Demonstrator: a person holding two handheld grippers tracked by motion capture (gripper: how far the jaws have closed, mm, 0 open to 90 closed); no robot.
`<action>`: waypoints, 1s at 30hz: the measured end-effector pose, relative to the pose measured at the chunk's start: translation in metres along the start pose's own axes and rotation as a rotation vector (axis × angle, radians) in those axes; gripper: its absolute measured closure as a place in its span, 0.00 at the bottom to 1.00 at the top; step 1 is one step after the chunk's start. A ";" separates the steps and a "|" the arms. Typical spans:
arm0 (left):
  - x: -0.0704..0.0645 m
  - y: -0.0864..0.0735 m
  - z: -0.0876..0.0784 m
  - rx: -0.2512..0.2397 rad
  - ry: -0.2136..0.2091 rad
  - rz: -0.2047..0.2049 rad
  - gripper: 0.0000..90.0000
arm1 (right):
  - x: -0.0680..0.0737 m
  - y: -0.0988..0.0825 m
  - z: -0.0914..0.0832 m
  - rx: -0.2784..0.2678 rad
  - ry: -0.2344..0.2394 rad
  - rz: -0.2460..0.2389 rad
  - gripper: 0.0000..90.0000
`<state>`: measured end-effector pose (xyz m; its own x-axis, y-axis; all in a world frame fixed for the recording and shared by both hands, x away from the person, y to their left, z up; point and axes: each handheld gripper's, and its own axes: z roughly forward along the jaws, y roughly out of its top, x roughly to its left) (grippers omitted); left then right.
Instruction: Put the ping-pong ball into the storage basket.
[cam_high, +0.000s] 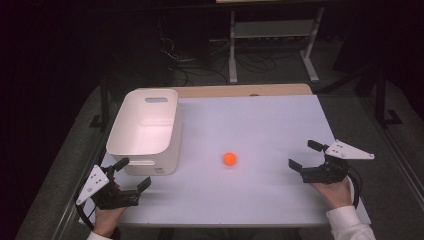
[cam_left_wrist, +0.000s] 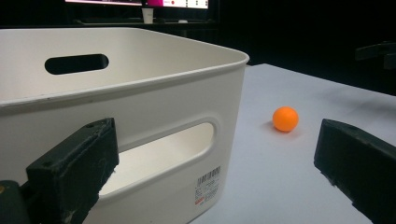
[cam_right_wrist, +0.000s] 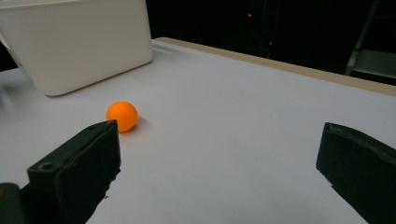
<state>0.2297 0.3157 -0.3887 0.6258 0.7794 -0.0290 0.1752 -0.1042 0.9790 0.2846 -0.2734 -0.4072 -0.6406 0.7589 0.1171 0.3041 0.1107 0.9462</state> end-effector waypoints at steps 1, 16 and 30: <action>0.000 0.000 0.000 -0.001 0.000 0.000 0.00 | 0.000 0.000 0.000 0.003 -0.005 0.000 0.00; -0.001 0.000 0.000 -0.001 0.003 -0.008 0.00 | 0.008 0.010 -0.002 0.030 0.004 -0.020 0.00; 0.001 0.000 -0.002 0.005 0.024 -0.002 0.00 | 0.011 0.035 0.004 0.049 0.046 -0.035 0.00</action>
<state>0.2288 0.3176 -0.3887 0.6072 0.7941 -0.0259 0.1799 -0.1056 0.9780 0.2910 -0.2591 -0.3744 -0.6826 0.7241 0.0989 0.3147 0.1691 0.9340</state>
